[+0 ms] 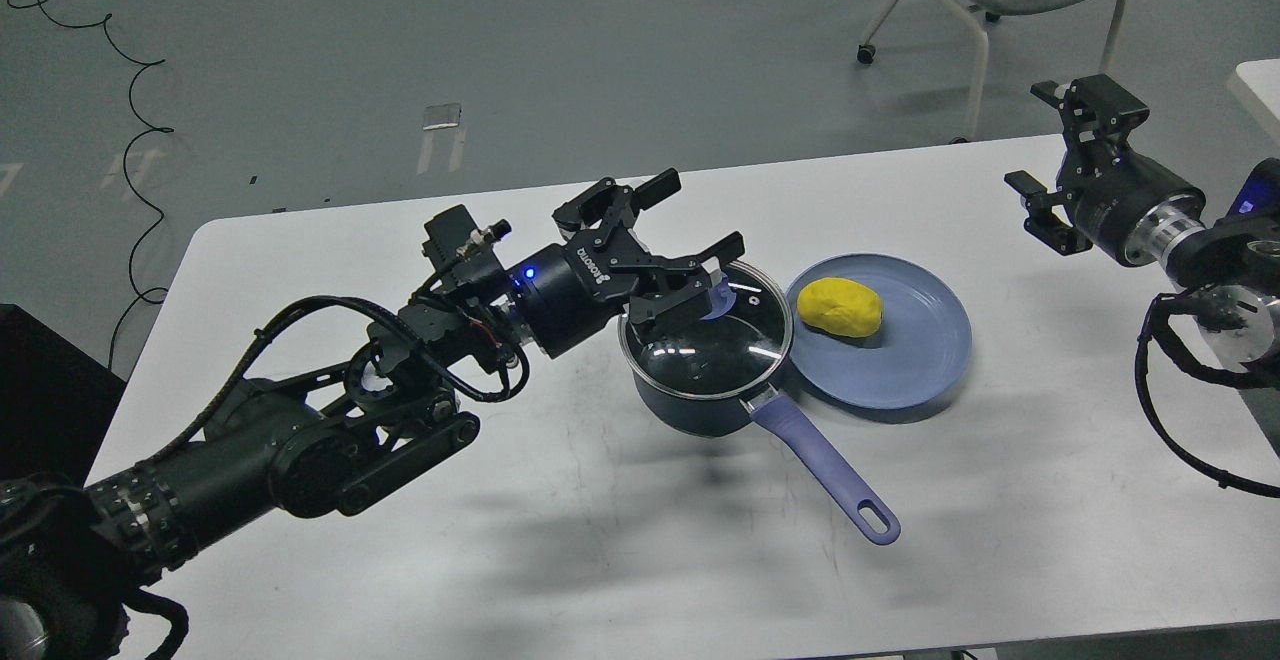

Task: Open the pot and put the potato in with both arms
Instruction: 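Lower the left gripper onto the purple knob of the glass lid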

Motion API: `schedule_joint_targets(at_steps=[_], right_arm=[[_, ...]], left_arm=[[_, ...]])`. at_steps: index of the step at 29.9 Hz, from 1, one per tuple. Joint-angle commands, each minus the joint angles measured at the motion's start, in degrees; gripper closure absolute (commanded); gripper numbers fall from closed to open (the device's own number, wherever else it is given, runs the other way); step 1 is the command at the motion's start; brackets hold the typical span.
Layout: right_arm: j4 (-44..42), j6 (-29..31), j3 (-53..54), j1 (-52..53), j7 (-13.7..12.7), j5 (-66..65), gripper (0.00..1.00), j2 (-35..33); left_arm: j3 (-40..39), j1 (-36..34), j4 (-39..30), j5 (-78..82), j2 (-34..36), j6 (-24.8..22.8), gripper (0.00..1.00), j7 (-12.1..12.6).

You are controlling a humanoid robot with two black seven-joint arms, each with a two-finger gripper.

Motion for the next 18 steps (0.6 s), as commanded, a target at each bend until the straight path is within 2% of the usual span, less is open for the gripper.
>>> schedule_joint_targets(at_steps=[1,5,10,18], right_arm=[[0.00,-0.01,0.05,-0.11,-0.04,0.01,0.01,-0.08],[0.00,-0.01,0.23,-0.11,0.05,0.01,0.01,-0.26],[-0.09,-0.01,0.23,-0.11,0.05,0.01,0.01,-0.35],[-0.09,-0.10,0.23,-0.11,0.05,0.01,0.01,-0.08]], left_arm=[[4.92,-3.50,5.85,3.94,-2.99,-0.02,0.02,0.03],[8.97,-6.75,9.63,4.21,-4.31,-0.02,0.02,0.03],[9.41,-5.97,10.16,4.21,-4.49,-0.02,0.02,0.03],[11.25,-5.96,15.09,4.21,-7.47,-0.02,0.02,0.03]])
